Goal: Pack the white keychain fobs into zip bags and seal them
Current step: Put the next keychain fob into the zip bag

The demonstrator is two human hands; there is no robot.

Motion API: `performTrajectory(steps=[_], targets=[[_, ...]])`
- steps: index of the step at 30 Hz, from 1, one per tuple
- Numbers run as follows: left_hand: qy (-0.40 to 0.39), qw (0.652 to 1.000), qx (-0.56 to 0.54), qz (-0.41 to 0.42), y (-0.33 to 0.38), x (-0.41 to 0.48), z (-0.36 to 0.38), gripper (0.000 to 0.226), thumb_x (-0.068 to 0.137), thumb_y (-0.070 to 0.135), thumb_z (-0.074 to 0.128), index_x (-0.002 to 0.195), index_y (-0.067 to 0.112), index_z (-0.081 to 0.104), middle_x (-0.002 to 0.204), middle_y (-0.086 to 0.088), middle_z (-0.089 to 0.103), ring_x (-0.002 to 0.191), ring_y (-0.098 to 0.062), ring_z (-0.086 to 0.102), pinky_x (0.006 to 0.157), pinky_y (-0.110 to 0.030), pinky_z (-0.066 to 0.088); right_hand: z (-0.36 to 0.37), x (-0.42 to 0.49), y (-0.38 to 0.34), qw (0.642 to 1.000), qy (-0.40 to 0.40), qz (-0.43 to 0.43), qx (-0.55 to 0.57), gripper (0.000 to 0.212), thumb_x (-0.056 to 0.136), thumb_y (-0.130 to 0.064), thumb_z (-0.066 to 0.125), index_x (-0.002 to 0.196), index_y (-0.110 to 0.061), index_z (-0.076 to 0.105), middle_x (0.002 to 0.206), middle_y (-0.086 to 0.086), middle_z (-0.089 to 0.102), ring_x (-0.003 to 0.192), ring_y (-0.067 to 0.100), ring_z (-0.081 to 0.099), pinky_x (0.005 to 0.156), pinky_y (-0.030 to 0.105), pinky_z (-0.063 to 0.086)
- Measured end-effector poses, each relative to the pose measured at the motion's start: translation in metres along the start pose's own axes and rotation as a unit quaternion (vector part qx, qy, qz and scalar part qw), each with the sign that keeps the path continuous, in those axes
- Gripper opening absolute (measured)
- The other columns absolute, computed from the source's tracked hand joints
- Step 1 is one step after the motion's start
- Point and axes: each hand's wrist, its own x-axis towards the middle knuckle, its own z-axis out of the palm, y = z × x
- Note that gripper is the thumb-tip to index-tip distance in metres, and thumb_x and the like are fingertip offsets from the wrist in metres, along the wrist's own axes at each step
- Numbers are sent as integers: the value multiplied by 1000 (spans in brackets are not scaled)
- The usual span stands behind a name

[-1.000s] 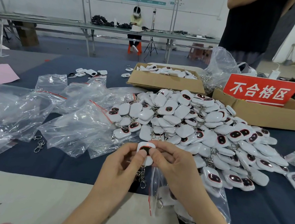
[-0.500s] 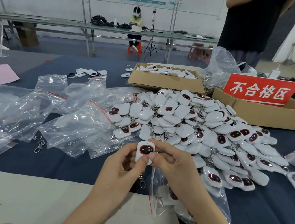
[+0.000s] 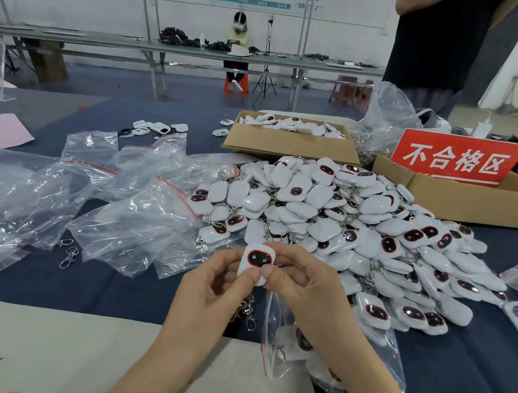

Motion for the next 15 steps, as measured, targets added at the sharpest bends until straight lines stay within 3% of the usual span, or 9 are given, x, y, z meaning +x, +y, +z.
performTrajectory(steps=[2, 4, 9, 15], targets=[[20, 1000, -6, 1, 1, 1, -1, 20, 84, 33, 72, 102, 27, 75, 93, 0, 78, 88, -12, 71, 76, -17, 54, 0, 0, 0, 1000, -4, -3, 24, 28, 91, -6, 69, 110, -26, 68, 99, -3, 75, 91, 11, 73, 81, 20, 55], [42, 995, 77, 43, 0, 1, -1, 12, 85, 35, 71, 98, 35, 72, 91, 8, 76, 84, -9, 68, 74, -16, 51, 0, -1, -2, 999, -20, -8, 41, 28, 91, -8, 70, 114, -23, 65, 101, 0, 75, 92, 12, 73, 80, 16, 53], [66, 936, 292, 184, -2, -3, -1, 20, 93, 31, 66, 96, 51, 62, 96, 23, 61, 95, 1, 59, 80, -8, 40, 0, -3, -3, 998, -21, -30, 44, 13, 89, -1, 69, 94, -13, 70, 96, 5, 77, 92, 16, 74, 81, 18, 54], [83, 925, 303, 212, -4, -2, -2, 16, 89, 32, 66, 100, 44, 64, 96, 24, 60, 96, 4, 58, 82, -5, 39, -1, -5, -4, 998, -25, -33, 46, 17, 88, 5, 66, 95, -10, 69, 101, 1, 76, 90, 6, 73, 79, 12, 52]])
